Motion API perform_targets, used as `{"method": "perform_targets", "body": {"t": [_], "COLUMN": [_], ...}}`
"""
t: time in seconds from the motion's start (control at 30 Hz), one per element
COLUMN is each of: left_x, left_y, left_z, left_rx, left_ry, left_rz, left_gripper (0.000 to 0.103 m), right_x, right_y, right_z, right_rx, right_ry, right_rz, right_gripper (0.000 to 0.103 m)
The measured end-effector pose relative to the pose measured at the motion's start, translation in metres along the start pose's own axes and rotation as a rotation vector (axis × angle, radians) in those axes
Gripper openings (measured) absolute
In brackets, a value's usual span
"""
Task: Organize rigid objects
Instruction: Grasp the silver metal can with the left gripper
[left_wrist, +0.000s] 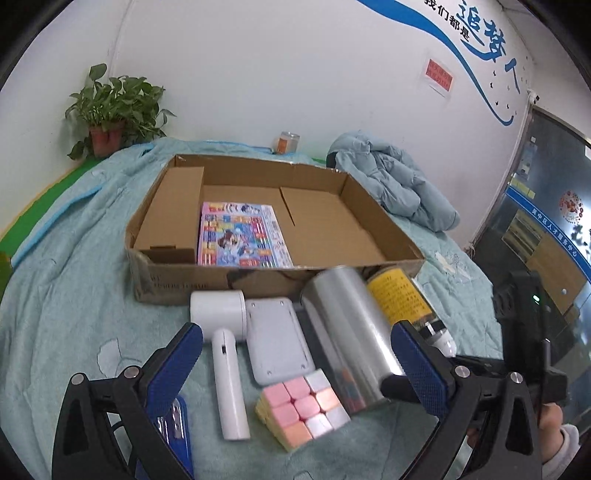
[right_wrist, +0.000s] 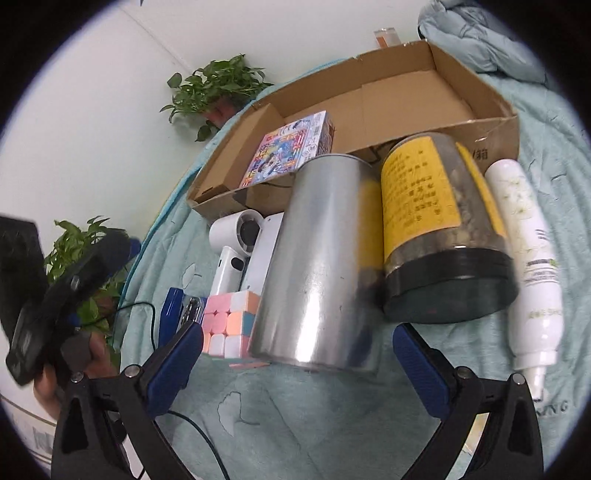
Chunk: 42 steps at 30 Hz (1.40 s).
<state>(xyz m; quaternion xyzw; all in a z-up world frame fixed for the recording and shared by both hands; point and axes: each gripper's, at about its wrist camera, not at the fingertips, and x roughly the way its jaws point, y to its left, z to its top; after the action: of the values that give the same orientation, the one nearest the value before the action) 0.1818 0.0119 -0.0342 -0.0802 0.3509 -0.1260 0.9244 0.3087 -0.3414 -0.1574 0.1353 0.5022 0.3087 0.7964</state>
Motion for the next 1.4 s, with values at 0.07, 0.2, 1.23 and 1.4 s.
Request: {"method": "perform_targets", "body": {"t": [0.07, 0.2, 1.23, 1.4], "left_x": [-0.003, -0.006, 0.050, 0.057], "left_y": [-0.003, -0.006, -0.045, -0.037], "left_z": [-0.006, -0.016, -0.103, -0.106], "left_rx": [-0.005, -0.020, -0.171, -0.203], "left_ry": [0.003, 0.047, 0.419, 0.424], "left_rz": [-0.013, -0.059, -0.350, -0.360], "left_gripper": [0.103, 0.102, 0.089, 0.086], "right_x": [0.009, 0.012, -0.001, 0.010], "right_y": [0.005, 0.013, 0.025, 0.033], "right_z": [0.001, -0.009, -0.087, -0.089], "right_rx": [-0.015, -0.068, -0.073, -0.073], "right_ry": [0.016, 0.021, 0.162, 0.163], "right_rz": [-0.016, -0.088, 0.119, 0.110], "right_gripper": [0.098, 0.085, 0.091, 0.093]}}
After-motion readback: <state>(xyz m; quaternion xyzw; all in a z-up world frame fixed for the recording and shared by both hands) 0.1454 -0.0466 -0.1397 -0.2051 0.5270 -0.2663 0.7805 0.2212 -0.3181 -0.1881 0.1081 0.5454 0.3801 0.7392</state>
